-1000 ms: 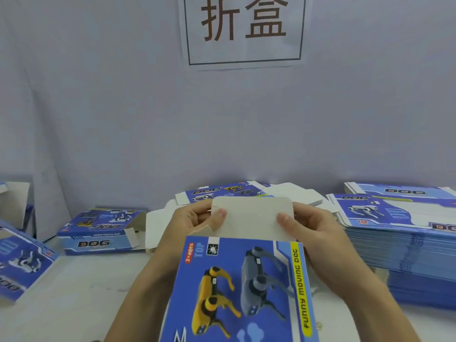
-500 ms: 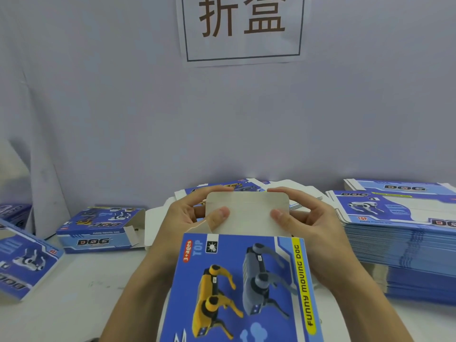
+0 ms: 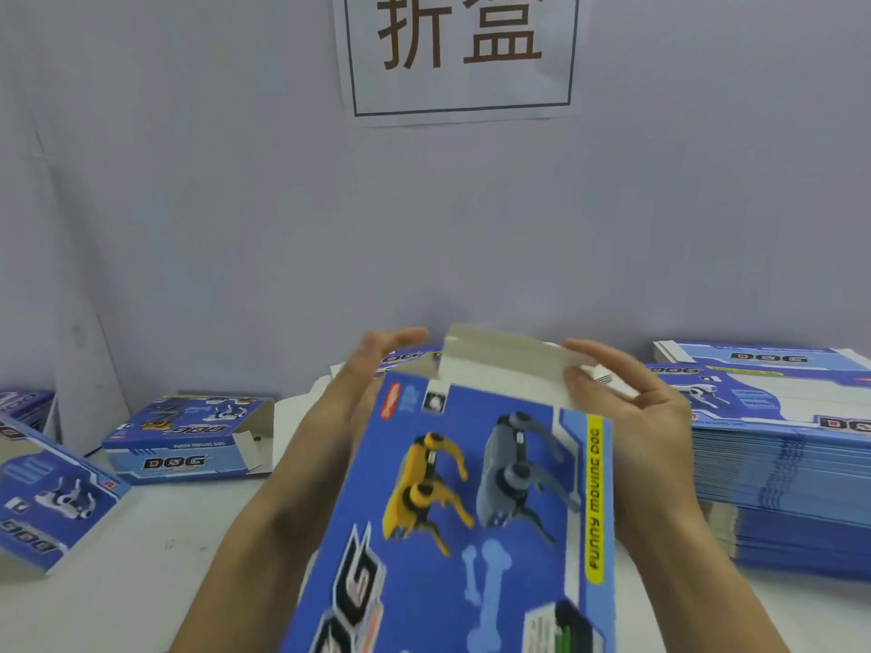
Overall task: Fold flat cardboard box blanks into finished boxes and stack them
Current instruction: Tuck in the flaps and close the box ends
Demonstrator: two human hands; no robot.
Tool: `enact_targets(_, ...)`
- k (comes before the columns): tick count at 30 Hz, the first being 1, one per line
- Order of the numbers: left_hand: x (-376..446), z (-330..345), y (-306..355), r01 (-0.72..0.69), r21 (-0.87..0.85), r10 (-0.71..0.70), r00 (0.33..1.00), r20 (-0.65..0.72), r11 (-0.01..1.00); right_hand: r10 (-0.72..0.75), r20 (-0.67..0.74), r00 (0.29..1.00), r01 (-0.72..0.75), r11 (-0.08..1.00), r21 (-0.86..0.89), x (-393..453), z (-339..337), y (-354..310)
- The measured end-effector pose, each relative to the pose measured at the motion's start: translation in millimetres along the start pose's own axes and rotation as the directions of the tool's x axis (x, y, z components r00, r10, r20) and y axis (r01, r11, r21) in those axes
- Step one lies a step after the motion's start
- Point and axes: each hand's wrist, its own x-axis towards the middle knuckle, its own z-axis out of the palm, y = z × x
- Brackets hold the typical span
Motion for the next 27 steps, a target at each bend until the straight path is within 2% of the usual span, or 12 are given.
enact_targets(1,-6,4,5,-0.029,-0.072,0.037,0.993,0.108,0.997,-0.021,-0.036,0.999,0.021,1.000,-0.002,1,-3,-4)
enact_targets(3,-10,12,20,-0.032,0.012,0.028,0.974,0.224,0.999,-0.073,-0.066,0.995,0.073,0.997,-0.005,1,-5,-11)
enact_targets(4,-4,14,25,0.025,0.083,-0.040,0.981,0.191,0.996,-0.099,-0.067,0.993,0.099,0.995,-0.006,0,-5,-14)
enact_targets(5,2,14,21,-0.002,0.132,-0.022,0.983,0.181,0.991,-0.121,-0.069,0.990,0.121,0.993,-0.009,1,-4,-18)
enact_targets(7,-2,18,22,-0.054,0.055,0.044,0.983,0.177,0.997,-0.126,-0.038,0.991,0.126,0.992,0.004,2,-6,-25)
enact_targets(9,-14,21,25,-0.138,0.003,0.136,0.983,0.126,0.990,-0.041,0.180,0.983,0.022,0.994,0.104,4,-8,-32)
enact_targets(10,-14,26,26,-0.179,0.010,0.177,0.982,0.069,0.984,0.002,0.309,0.951,-0.033,0.995,0.097,2,-8,-36)
enact_targets(12,-16,35,27,-0.244,0.029,0.244,0.970,0.013,0.969,-0.004,0.463,0.886,0.015,1.000,-0.020,-2,-5,-41)
enact_targets(16,-17,49,26,-0.281,0.231,0.306,0.949,-0.081,0.932,-0.161,0.383,0.910,0.163,0.986,0.028,-10,6,-45)
enact_targets(21,-17,45,28,-0.182,0.472,0.208,0.978,-0.002,0.862,-0.225,0.400,0.889,0.252,0.968,-0.015,-11,1,-47)
enact_targets(24,-20,44,32,-0.075,0.358,0.079,0.997,0.004,0.931,-0.268,0.382,0.884,0.315,0.947,-0.065,-12,4,-47)
enact_targets(27,-17,58,30,-0.112,0.197,0.149,0.971,-0.186,0.974,-0.247,0.414,0.876,0.287,0.957,-0.037,-16,6,-46)
